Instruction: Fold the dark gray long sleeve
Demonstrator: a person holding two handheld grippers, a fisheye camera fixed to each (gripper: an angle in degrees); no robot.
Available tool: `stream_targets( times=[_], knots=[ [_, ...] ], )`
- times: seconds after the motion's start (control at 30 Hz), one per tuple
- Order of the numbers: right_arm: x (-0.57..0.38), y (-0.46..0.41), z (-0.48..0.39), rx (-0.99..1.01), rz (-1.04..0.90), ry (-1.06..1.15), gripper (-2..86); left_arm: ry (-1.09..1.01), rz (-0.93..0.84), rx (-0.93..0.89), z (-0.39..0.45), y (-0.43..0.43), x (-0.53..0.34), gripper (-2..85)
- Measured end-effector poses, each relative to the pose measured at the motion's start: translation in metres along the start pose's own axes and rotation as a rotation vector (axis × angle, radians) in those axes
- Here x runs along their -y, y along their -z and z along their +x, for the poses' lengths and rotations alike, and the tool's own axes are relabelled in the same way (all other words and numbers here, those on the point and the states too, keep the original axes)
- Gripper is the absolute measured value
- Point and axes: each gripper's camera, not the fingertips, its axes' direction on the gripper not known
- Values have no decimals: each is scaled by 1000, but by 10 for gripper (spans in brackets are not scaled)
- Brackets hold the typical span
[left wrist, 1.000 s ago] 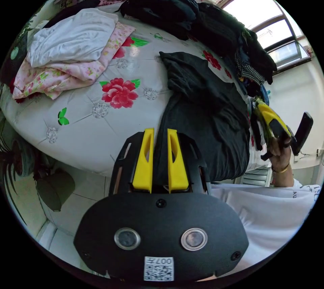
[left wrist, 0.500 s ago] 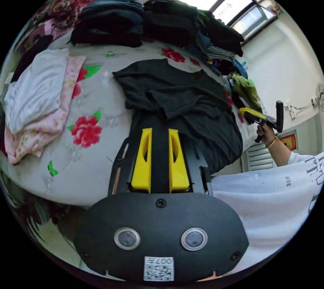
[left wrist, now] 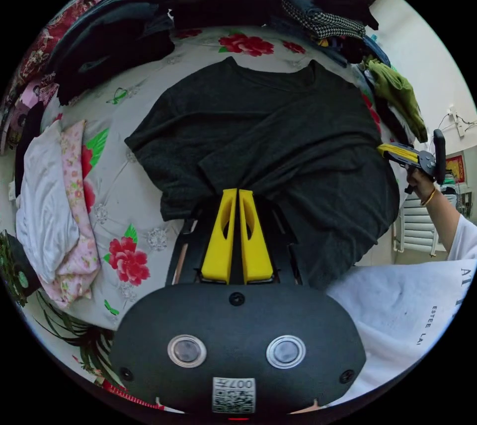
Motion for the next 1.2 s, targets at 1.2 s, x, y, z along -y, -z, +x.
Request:
stream_targets(
  times=[1.2],
  knots=[
    [-173,4,149,393,-298,-117,11,177,-340,84,-56,-42,-170,-3]
  ],
)
